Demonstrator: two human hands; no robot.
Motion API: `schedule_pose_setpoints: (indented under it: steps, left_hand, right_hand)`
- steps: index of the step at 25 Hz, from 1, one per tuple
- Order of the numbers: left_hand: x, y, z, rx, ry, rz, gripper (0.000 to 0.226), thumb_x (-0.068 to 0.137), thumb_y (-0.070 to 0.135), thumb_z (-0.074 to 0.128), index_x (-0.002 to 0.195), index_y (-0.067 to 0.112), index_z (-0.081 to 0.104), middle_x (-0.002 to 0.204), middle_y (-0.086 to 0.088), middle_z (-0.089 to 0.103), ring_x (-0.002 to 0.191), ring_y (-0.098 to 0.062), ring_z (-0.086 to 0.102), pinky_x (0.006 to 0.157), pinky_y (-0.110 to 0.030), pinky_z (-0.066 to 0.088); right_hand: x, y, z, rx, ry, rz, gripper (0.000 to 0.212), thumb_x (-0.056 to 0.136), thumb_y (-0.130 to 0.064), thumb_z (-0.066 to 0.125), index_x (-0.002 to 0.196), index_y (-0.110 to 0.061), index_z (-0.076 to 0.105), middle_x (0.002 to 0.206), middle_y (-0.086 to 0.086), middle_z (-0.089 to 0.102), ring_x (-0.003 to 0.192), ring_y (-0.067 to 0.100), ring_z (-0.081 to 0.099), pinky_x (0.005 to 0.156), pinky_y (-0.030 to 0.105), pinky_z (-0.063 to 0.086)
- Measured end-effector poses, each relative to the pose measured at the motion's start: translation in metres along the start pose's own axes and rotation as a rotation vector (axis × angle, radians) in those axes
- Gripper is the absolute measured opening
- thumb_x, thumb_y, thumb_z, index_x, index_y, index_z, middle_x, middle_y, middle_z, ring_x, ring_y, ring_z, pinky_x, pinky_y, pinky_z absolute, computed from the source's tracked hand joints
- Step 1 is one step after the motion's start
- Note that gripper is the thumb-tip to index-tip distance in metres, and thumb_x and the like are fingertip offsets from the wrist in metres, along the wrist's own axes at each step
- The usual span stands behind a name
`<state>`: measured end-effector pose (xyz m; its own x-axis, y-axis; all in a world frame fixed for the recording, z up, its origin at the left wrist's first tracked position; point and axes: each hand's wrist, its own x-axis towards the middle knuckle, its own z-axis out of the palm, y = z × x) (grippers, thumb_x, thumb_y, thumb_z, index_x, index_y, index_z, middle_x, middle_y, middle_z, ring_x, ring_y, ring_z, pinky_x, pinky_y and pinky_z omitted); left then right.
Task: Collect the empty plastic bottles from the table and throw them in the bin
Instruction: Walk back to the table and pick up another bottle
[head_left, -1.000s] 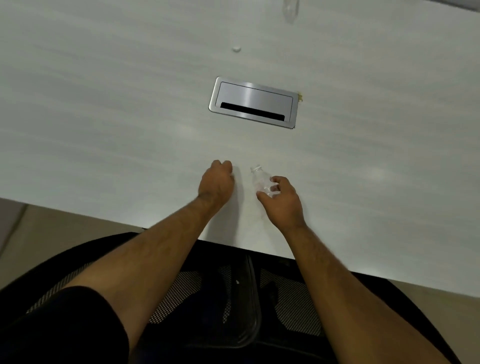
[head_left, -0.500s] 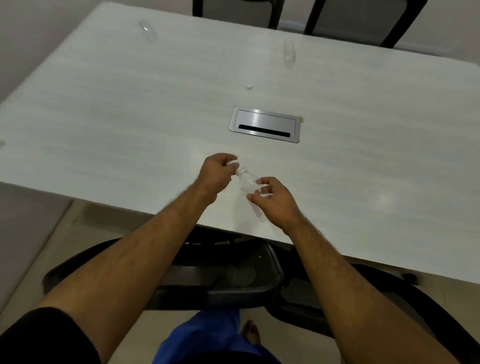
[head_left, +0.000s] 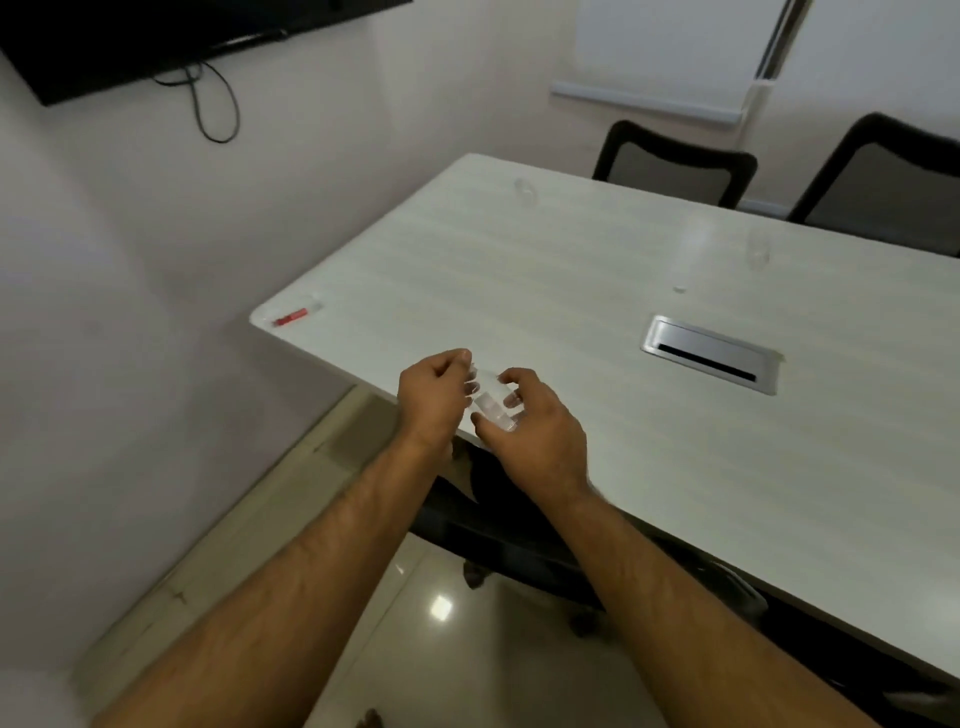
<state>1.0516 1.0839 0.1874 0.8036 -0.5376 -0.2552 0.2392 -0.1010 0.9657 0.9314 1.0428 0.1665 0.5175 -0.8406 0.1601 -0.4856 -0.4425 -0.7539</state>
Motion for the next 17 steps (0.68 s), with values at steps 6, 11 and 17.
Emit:
schedule_pose_setpoints:
  steps: [6, 11, 17]
  left_hand:
    - [0.078, 0.050, -0.172, -0.204, -0.138, -0.052, 0.019, 0.095, 0.017, 0.060, 0.110, 0.009, 0.070, 0.101, -0.009, 0.073, 0.090, -0.018, 0.069, 0.071, -0.029, 0.053]
    - [0.142, 0.059, -0.252, -0.166, -0.045, -0.070, 0.014, 0.092, 0.016, 0.065, 0.102, 0.009, 0.072, 0.103, -0.012, 0.073, 0.091, -0.022, 0.069, 0.079, -0.034, 0.057]
    - [0.236, 0.065, -0.271, -0.237, -0.087, -0.142, 0.015, 0.092, 0.006, 0.062, 0.104, 0.001, 0.070, 0.094, -0.014, 0.071, 0.079, -0.019, 0.070, 0.079, -0.032, 0.058]
  right_hand:
    - [0.029, -0.122, 0.120, 0.786, -0.544, 0.396, 0.036, 0.087, -0.046, 0.070, 0.109, -0.017, 0.068, 0.097, 0.007, 0.072, 0.076, 0.016, 0.067, 0.059, 0.031, 0.056]
    - [0.055, -0.183, 0.194, 0.573, -0.570, 0.485, 0.042, 0.088, -0.059, 0.061, 0.103, -0.021, 0.068, 0.104, 0.003, 0.074, 0.081, 0.014, 0.069, 0.065, 0.033, 0.061]
    - [0.114, -0.196, 0.268, 0.494, -0.426, 0.342, 0.048, 0.086, -0.063, 0.060, 0.103, -0.018, 0.068, 0.090, 0.002, 0.072, 0.072, 0.015, 0.068, 0.065, 0.038, 0.063]
